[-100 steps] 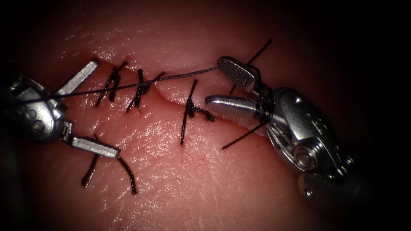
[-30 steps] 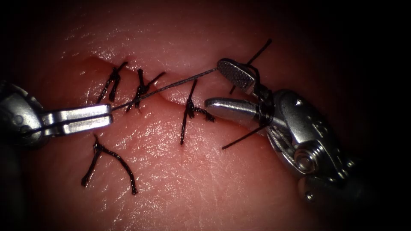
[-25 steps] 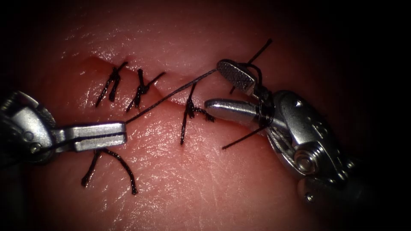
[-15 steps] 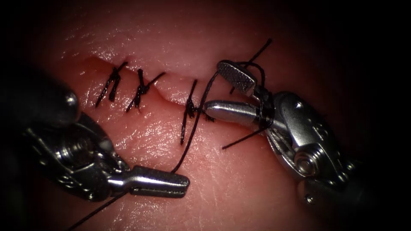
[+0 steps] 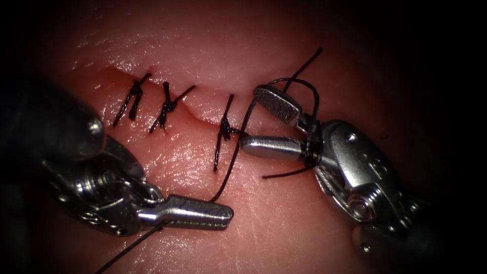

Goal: Wound Closure
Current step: Adjust the left gripper to have a longer working length for the suture

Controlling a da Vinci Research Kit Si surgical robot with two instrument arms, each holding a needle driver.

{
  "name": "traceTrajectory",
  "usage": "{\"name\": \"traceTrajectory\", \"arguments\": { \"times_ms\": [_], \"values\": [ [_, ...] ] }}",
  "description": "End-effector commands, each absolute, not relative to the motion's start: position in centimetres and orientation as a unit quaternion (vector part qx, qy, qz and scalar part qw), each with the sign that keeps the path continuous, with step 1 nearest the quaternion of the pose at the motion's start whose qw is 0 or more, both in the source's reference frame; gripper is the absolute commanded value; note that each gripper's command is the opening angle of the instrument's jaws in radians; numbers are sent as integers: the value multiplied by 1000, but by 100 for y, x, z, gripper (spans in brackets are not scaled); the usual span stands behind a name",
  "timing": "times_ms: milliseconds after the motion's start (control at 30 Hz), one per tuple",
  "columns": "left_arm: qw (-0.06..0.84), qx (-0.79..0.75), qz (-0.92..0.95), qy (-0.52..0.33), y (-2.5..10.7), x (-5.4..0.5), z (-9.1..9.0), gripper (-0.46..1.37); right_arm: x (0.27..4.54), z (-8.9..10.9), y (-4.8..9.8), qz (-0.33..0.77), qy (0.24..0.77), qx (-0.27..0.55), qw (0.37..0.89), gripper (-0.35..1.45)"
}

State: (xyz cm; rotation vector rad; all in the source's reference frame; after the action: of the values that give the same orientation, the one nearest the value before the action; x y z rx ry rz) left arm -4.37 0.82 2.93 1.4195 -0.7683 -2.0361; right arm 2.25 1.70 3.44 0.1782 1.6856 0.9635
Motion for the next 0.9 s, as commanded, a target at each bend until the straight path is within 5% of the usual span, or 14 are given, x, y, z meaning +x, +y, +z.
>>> {"name": "traceTrajectory", "arguments": {
  "times_ms": [33,900],
  "values": [
    [268,526,-757,-280,82,-437,295,-35,226,343,169,415,712,70,562,76],
    [221,545,-772,-241,63,-448,306,-35,228,312,172,556,631,-36,540,93]
  ]
}}
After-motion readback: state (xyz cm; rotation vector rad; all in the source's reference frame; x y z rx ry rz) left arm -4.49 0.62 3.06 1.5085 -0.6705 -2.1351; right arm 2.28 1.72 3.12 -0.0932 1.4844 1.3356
